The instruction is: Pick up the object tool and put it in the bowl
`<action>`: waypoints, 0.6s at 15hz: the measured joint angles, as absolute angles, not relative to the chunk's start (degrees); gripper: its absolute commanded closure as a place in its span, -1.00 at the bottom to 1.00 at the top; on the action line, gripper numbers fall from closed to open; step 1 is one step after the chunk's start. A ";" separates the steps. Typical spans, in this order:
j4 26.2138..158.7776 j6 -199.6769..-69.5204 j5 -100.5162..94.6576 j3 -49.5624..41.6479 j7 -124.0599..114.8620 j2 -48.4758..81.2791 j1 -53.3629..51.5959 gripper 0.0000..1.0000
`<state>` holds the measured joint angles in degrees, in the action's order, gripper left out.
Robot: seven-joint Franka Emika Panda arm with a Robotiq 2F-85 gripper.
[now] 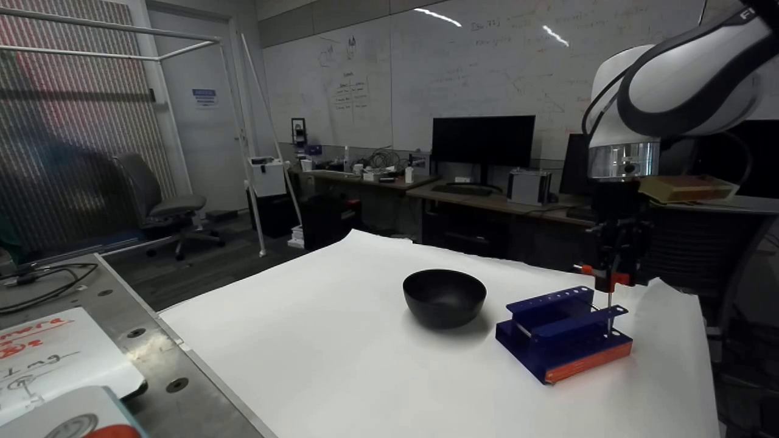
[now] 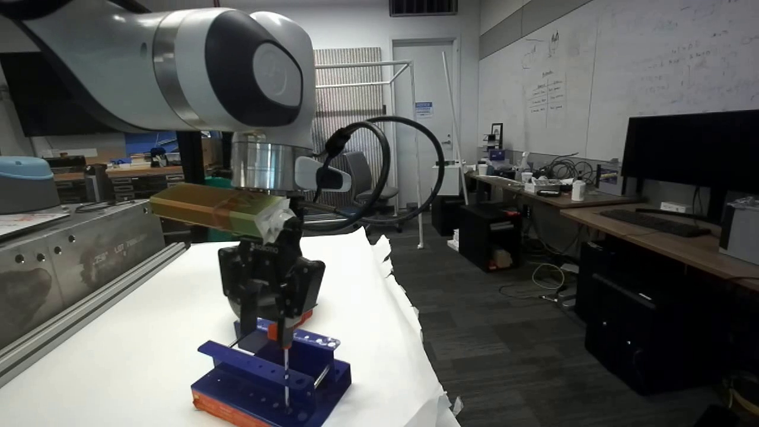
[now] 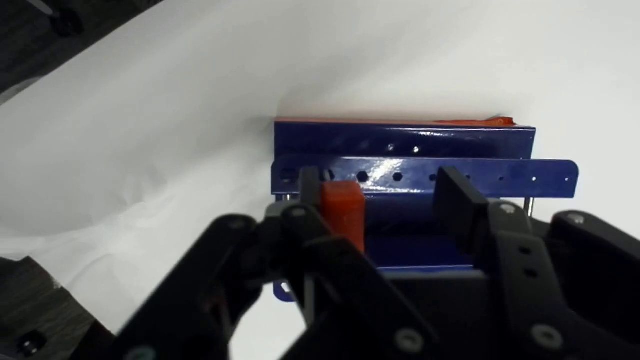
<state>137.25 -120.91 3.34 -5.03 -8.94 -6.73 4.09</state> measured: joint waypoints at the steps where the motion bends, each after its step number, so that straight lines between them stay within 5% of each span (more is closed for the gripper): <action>1: 137.05 -120.69 3.05 -5.05 -9.04 -6.55 4.19 0.57; 4: 136.91 -120.80 2.61 -5.42 -9.07 -6.12 4.91 0.98; 9: 136.50 -120.69 2.43 -5.89 -9.05 -6.35 5.93 0.89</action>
<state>136.50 -120.69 2.43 -5.89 -9.05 -6.35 5.93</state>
